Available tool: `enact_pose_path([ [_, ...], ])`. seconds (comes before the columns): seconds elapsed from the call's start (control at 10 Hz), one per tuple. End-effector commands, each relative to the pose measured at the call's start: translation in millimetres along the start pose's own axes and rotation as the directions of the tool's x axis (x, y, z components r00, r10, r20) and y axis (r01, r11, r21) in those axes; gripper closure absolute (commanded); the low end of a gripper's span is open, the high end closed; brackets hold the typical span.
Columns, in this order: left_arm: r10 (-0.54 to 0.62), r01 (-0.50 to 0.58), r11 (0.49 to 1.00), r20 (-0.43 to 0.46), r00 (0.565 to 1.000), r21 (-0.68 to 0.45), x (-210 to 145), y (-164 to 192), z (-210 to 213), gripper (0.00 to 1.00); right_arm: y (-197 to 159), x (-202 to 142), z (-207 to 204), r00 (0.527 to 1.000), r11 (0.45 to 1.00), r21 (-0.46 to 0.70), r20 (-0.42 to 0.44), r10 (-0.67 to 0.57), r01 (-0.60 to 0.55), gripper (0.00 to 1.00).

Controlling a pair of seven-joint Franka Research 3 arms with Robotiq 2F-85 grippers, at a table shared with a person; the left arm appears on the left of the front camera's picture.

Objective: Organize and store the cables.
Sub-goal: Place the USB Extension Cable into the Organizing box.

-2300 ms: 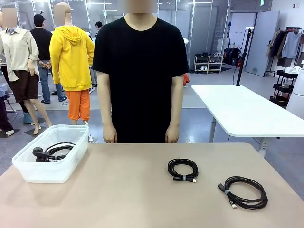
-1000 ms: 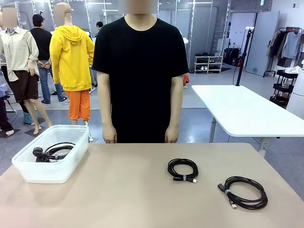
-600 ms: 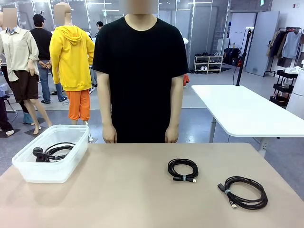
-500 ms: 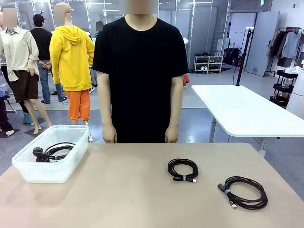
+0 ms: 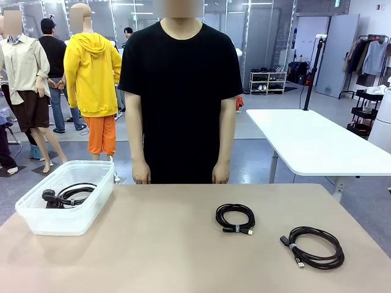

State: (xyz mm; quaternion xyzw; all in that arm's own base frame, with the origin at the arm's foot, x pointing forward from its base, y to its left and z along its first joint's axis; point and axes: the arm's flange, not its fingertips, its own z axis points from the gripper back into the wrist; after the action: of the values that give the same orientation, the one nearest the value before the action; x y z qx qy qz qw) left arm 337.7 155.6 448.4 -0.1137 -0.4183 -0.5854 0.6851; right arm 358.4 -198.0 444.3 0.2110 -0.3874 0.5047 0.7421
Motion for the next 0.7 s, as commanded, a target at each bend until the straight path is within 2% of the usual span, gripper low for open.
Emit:
enact_pose_path([
  [0.0, 0.016, -0.016, 1.0, 0.009, 1.0, 0.002, 1, 2, 1, 0.0, 12, 79, -44, 0.966, 0.998, 0.055, -0.255, 0.053, -0.04, 0.0],
  [0.1, 0.016, -0.016, 1.0, 0.009, 1.0, 0.002, 1, 2, 1, 0.0, 14, 114, -76, 0.928, 0.99, 0.095, -0.35, 0.132, -0.105, 0.0],
  [0.3, 0.016, -0.016, 1.0, 0.009, 1.0, 0.002, 1, 2, 1, 0.0, 21, 162, -142, 0.864, 0.967, 0.177, -0.441, 0.243, -0.182, 0.0],
  [0.4, 0.016, -0.016, 1.0, 0.009, 1.0, 0.002, 1, 2, 1, 0.0, 24, 180, -177, 0.822, 0.961, 0.176, -0.501, 0.272, -0.211, 0.0],
  [0.5, 0.016, -0.016, 1.0, 0.009, 1.0, 0.002, 1, 2, 1, 0.0, 29, 194, -215, 0.79, 0.939, 0.256, -0.514, 0.334, -0.23, 0.0],
  [0.6, 0.016, -0.016, 1.0, 0.009, 1.0, 0.002, 1, 2, 1, 0.0, 31, 201, -243, 0.752, 0.93, 0.28, -0.553, 0.358, -0.237, 0.0],
])
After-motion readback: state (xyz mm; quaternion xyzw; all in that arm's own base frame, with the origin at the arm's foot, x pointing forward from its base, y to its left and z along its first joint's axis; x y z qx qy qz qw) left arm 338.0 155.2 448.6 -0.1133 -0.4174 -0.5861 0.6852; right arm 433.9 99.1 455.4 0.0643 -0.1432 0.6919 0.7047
